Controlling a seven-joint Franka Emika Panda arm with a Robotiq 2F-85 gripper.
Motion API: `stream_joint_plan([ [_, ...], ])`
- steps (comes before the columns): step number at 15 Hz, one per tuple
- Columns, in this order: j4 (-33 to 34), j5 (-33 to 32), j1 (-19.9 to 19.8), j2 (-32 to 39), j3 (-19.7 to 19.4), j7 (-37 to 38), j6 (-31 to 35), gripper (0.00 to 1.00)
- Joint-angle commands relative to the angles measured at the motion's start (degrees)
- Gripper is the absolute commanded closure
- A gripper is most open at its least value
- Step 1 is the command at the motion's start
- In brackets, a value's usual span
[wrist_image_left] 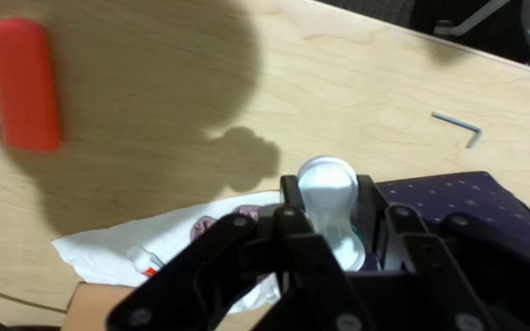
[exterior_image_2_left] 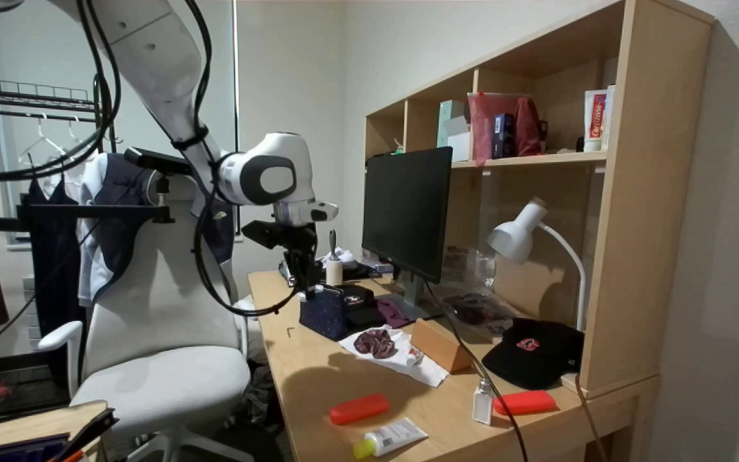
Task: Put the white object inside the bag
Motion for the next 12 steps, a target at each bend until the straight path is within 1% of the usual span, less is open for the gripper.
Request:
stream_joint_plan([
  [1,4.5,3.4,0.1,-1.6,2.6,-7.6,-6.4,0.86],
  [2,5.3,3.6,0.2,-1.8,3.1,-8.3,-7.2,0.86],
  [3,5.6,5.3,0.1,-2.5,3.5,-9.4,-9.0,0.86],
  [4,4.6,5.5,-0.1,-3.6,3.5,-8.4,-10.0,0.86],
  [5,5.1,3.4,-0.1,-2.1,3.6,-6.1,-7.5,0.67],
  [6,5.2,3.7,-0.1,-2.3,3.6,-6.1,-8.3,0.86],
  [7,4.1,4.9,-0.2,-3.1,3.6,-6.5,-8.7,0.86],
  [8,4.0,4.3,-0.4,-2.8,3.4,-6.3,-9.3,0.86],
  [9,4.5,4.0,-0.4,-1.6,3.4,-7.6,-9.1,0.86],
  [10,5.9,3.6,-0.3,0.1,3.4,-10.2,-8.9,0.86],
  [11,7.0,1.9,-0.2,1.6,3.5,-11.2,-9.1,0.86],
  [12,8.5,2.3,0.0,3.5,3.8,-14.5,-8.8,0.87],
])
